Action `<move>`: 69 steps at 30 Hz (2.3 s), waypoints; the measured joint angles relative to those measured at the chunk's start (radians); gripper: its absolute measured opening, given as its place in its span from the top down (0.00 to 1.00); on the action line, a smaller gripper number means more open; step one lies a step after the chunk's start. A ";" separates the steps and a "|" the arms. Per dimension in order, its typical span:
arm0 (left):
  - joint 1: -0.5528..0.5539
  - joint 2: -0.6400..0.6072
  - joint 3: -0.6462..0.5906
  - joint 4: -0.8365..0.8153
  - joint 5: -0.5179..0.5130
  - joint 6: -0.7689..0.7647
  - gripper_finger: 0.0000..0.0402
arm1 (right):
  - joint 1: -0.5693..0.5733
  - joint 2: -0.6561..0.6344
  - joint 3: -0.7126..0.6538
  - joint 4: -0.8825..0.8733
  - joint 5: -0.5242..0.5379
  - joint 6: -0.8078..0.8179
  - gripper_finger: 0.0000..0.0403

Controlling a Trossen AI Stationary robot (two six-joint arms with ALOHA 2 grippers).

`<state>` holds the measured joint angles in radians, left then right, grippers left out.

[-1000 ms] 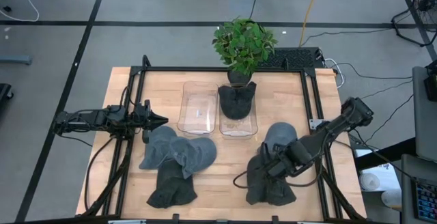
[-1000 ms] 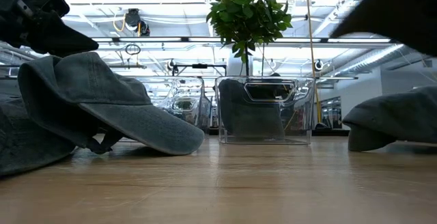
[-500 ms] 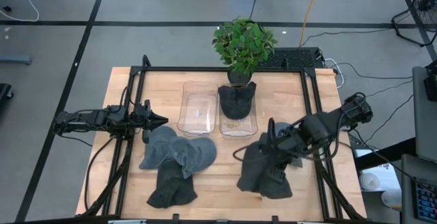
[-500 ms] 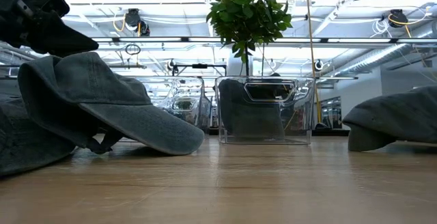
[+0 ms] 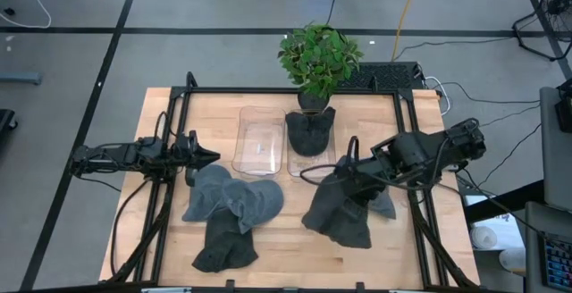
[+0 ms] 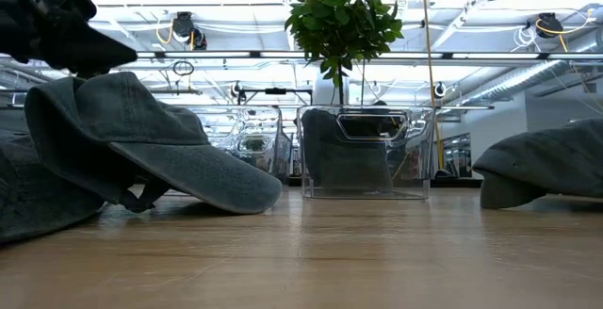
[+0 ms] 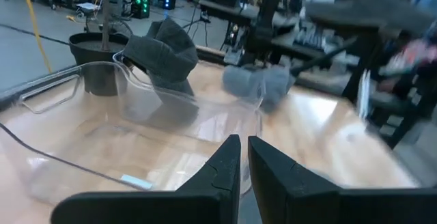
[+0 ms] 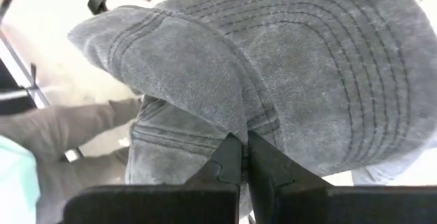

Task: Pick & Place hat
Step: Put the right black cap into the right transparent bin

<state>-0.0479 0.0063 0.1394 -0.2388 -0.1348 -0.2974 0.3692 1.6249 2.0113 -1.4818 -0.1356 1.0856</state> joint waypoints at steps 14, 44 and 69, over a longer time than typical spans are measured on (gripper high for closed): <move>0.000 0.000 0.000 0.026 0.003 -0.044 0.91 | -0.041 0.000 0.000 -0.005 -0.021 0.047 1.00; 0.000 0.005 0.018 0.290 -0.023 -0.004 0.67 | -0.303 0.000 0.000 0.302 0.112 0.023 1.00; 0.000 0.748 0.958 -0.009 -0.075 0.002 0.38 | -0.268 -0.015 -0.002 0.634 0.411 -0.182 1.00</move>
<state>-0.0479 0.7543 1.0976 -0.2479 -0.2097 -0.2950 0.1014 1.6103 2.0098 -0.8481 0.2750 0.9035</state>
